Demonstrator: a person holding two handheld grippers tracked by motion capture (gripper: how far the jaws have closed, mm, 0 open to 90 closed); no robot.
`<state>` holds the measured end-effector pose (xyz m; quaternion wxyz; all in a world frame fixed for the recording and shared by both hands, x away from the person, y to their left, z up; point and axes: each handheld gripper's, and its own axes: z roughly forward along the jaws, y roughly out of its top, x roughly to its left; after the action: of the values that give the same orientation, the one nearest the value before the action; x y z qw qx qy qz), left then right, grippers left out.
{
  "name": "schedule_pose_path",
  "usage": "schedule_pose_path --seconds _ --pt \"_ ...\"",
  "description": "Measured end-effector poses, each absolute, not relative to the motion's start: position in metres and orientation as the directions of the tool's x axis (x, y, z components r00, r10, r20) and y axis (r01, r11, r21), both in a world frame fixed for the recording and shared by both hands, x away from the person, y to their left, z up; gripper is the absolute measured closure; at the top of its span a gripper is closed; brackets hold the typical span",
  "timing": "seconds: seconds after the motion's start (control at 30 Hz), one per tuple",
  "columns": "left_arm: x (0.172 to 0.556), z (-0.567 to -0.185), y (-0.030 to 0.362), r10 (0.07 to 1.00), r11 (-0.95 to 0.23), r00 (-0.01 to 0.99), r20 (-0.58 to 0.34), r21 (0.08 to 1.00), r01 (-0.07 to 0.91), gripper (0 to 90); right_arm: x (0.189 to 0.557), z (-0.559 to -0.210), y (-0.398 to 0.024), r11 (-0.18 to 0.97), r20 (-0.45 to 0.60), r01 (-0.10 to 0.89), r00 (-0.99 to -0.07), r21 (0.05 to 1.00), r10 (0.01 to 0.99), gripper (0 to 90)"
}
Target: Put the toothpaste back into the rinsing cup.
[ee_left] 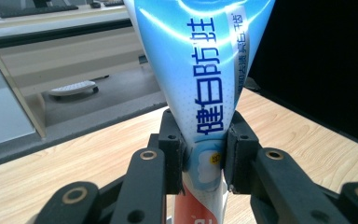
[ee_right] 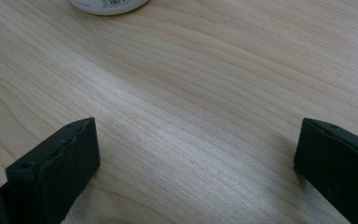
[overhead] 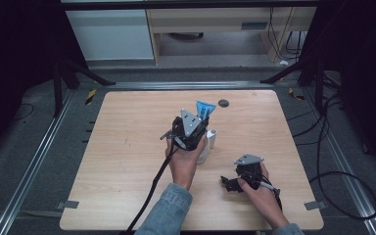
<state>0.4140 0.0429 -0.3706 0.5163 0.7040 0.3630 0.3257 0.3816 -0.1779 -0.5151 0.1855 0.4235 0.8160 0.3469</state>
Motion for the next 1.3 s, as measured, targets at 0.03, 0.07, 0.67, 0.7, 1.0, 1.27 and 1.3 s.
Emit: schedule_pose_path --seconds 0.03,0.07,0.67,0.7,1.0,1.27,1.3 --pt "0.414 -0.372 0.044 0.848 -0.205 0.523 0.084 0.962 0.178 71.9 0.382 -0.515 -0.178 0.401 -0.01 0.562 -0.573 0.723 0.82 0.3" --pt "0.415 -0.373 0.044 0.849 -0.203 0.522 0.081 0.963 0.179 71.9 0.382 -0.515 -0.178 0.401 -0.009 0.562 -0.572 0.723 0.82 0.3" --pt "0.422 -0.391 0.046 0.851 -0.222 0.519 0.078 0.95 0.221 71.8 0.382 -0.515 -0.178 0.4 -0.007 0.563 -0.573 0.723 0.82 0.3" --pt "0.422 -0.392 0.045 0.852 -0.221 0.519 0.075 0.949 0.225 71.8 0.382 -0.515 -0.178 0.4 -0.007 0.563 -0.573 0.724 0.82 0.3" --pt "0.424 -0.399 0.045 0.852 -0.233 0.519 0.076 0.941 0.246 71.8 0.382 -0.515 -0.178 0.4 -0.008 0.563 -0.573 0.724 0.82 0.3" --pt "0.425 -0.402 0.044 0.85 -0.246 0.521 0.083 0.936 0.253 71.7 0.382 -0.515 -0.178 0.399 -0.007 0.562 -0.573 0.724 0.82 0.3" --pt "0.425 -0.402 0.044 0.85 -0.247 0.521 0.083 0.935 0.255 71.7 0.382 -0.515 -0.178 0.399 -0.007 0.562 -0.573 0.724 0.82 0.4"
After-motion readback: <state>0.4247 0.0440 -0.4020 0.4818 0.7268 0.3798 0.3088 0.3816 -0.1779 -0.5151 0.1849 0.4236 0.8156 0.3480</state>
